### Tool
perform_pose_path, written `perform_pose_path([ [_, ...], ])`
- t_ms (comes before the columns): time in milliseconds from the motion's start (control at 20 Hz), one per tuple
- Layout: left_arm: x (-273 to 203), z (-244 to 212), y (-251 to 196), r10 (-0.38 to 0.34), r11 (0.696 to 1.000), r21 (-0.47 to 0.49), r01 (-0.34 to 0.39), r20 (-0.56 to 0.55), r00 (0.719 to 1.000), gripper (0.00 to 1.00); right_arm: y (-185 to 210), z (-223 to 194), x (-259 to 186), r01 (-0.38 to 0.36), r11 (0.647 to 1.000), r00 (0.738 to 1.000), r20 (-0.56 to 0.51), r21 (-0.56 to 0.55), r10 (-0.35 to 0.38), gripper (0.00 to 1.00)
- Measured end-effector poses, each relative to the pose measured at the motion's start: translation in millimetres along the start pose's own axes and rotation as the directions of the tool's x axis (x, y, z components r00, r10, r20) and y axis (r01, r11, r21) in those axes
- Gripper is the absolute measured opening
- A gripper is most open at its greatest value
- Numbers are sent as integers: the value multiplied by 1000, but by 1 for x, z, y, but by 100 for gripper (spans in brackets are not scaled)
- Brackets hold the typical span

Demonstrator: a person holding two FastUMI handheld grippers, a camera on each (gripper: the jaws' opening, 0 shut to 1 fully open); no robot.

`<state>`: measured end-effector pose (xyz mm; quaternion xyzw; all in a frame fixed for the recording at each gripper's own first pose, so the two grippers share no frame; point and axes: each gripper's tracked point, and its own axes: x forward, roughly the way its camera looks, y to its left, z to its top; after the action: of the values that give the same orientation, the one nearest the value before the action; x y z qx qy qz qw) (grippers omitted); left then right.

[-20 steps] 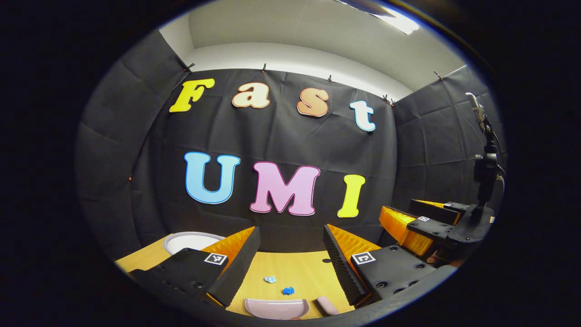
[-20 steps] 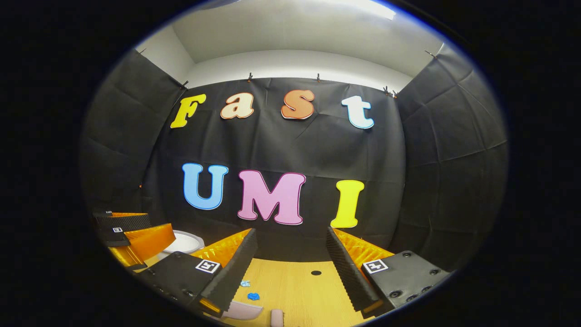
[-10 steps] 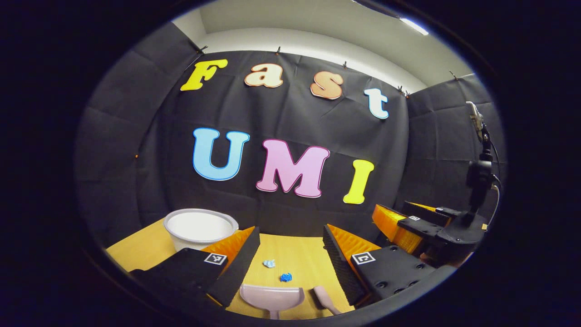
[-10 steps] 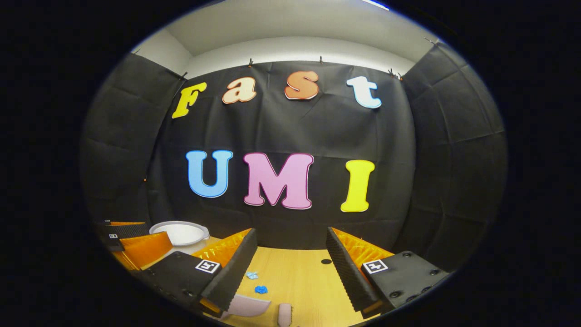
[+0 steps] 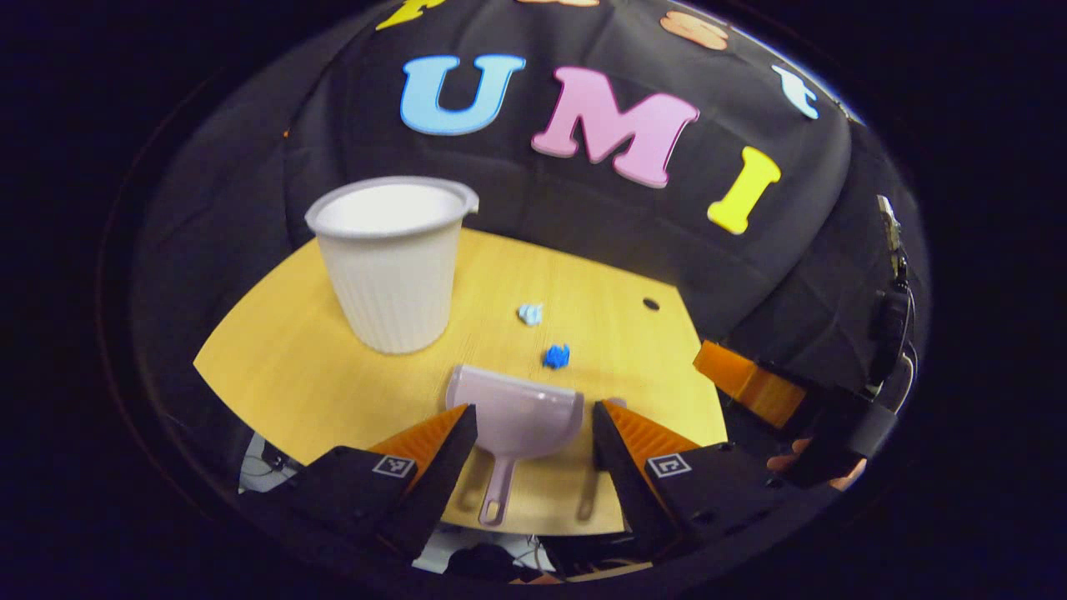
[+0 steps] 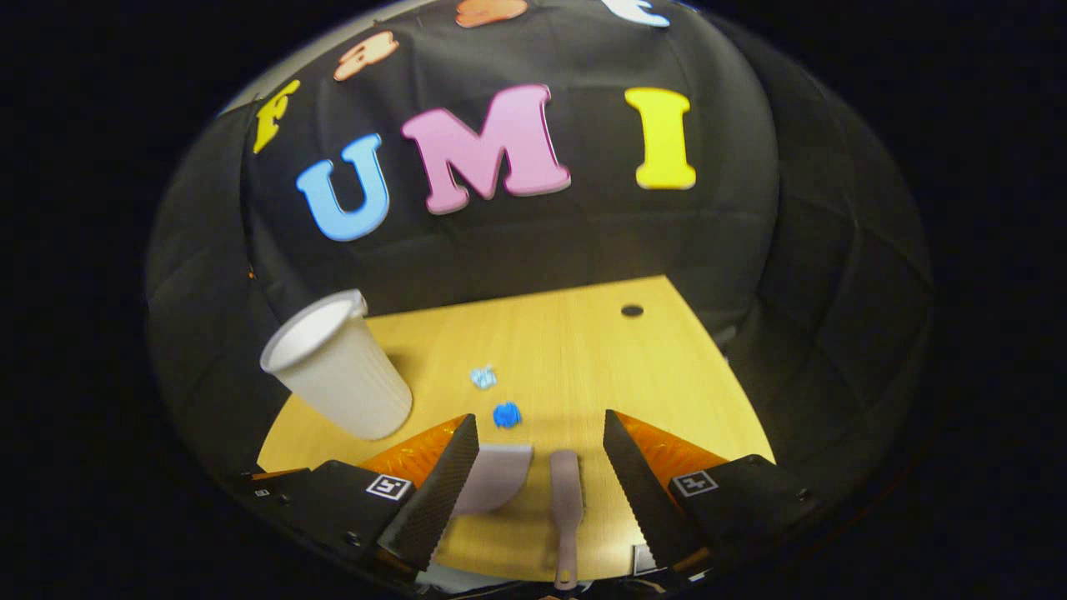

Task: Pick up the small broom and dustpan from the desktop, sweep the trash into the dustpan with the broom, and then empty the trash into the garbage bin.

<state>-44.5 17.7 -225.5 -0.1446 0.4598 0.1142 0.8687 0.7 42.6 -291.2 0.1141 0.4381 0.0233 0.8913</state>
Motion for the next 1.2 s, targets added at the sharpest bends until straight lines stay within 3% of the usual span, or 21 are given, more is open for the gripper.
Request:
perform_pose_path([
  [100, 17, -31, 6, 13, 999, -29, -17, -140, 990, 84, -12, -37, 19, 7, 1000, 985, -172, 6, -6, 95],
  [200, 38, -46, 10, 38, 999, -13, -42, -232, 972, 84, -23, -63, 29, 15, 1000, 943, -332, 9, -11, 96],
  [250, 45, -53, 13, 54, 998, 1, -56, -271, 961, 88, -27, -70, 27, 19, 1000, 921, -389, 3, -17, 97],
  [400, 61, -65, 16, 68, 997, -1, -74, -375, 924, 84, -30, -81, 27, 21, 998, 872, -488, -53, -44, 97],
  [450, 69, -66, 16, 63, 997, -14, -75, -403, 913, 84, -33, -92, 26, 21, 997, 839, -541, -74, -58, 97],
  [500, 73, -66, 16, 49, 997, -34, -71, -432, 901, 84, -33, -99, 29, 23, 997, 819, -570, -76, -62, 97],
  [550, 77, -65, 19, 48, 997, -33, -71, -453, 890, 84, -33, -105, 31, 21, 996, 796, -601, -85, -68, 90],
  [600, 83, -66, 24, 77, 996, -1, -87, -461, 884, 84, -36, -115, 34, 28, 995, 774, -627, -100, -85, 97],
  [750, 102, -65, 28, 129, 991, 85, -100, -481, 867, 84, -43, -139, 36, 46, 990, 712, -691, -130, -124, 97],
  [800, 107, -68, 26, 128, 991, 95, -93, -498, 858, 85, -44, -147, 35, 52, 991, 689, -714, -124, -125, 90],
  [850, 111, -72, 26, 132, 990, 104, -91, -513, 848, 85, -42, -154, 34, 60, 991, 669, -732, -119, -128, 97],
  [1000, 128, -75, 26, 134, 990, 114, -86, -533, 835, 85, -40, -165, 39, 69, 989, 643, -753, -127, -141, 97],
  [1050, 135, -73, 27, 136, 989, 127, -80, -534, 835, 88, -39, -169, 43, 71, 989, 634, -759, -133, -147, 90],
  [1100, 139, -75, 27, 142, 987, 146, -73, -547, 825, 85, -40, -170, 45, 76, 987, 621, -767, -143, -159, 97],
  [1150, 145, -76, 28, 145, 985, 158, -66, -557, 818, 84, -43, -171, 45, 89, 984, 616, -768, -153, -175, 90],
  [1200, 149, -76, 31, 152, 984, 167, -68, -564, 812, 80, -46, -172, 51, 85, 983, 613, -769, -164, -182, 91],
])
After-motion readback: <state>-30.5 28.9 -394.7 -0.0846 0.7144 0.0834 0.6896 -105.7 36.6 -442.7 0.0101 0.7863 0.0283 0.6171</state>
